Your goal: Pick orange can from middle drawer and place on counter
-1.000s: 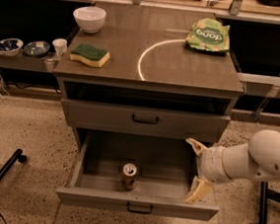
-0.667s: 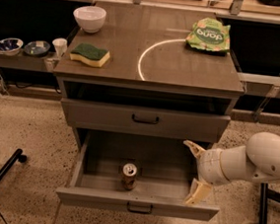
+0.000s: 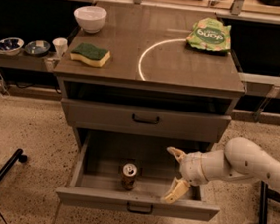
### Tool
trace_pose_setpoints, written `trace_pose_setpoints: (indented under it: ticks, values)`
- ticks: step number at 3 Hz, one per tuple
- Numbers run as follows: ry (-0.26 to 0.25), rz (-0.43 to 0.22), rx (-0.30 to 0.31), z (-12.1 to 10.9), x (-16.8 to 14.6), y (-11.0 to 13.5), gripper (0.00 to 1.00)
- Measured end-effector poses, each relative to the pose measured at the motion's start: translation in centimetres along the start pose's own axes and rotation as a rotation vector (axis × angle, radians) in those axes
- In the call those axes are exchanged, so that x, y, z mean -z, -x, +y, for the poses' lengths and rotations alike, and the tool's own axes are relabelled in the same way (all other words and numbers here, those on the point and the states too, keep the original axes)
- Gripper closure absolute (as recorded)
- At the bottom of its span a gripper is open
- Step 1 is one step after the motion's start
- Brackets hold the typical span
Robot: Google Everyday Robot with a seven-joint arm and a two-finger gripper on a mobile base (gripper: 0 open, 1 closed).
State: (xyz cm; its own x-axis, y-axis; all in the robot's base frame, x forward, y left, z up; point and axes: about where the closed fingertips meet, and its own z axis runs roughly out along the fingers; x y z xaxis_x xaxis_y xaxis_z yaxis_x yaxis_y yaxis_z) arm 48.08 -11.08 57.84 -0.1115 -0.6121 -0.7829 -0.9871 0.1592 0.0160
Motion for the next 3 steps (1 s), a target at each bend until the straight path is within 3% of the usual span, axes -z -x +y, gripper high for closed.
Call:
trace_pose_setpoints:
  ticks: [1, 2, 3]
  values:
    - [0.010, -0.116, -0.082, 0.0, -4.6, -1.3, 0.00]
    - [-0.053, -0.196, -0.071, -0.3, -7.0, -1.3, 0.00]
    - [-0.171, -0.217, 0.002, -2.1, -8.8, -0.1, 0.00]
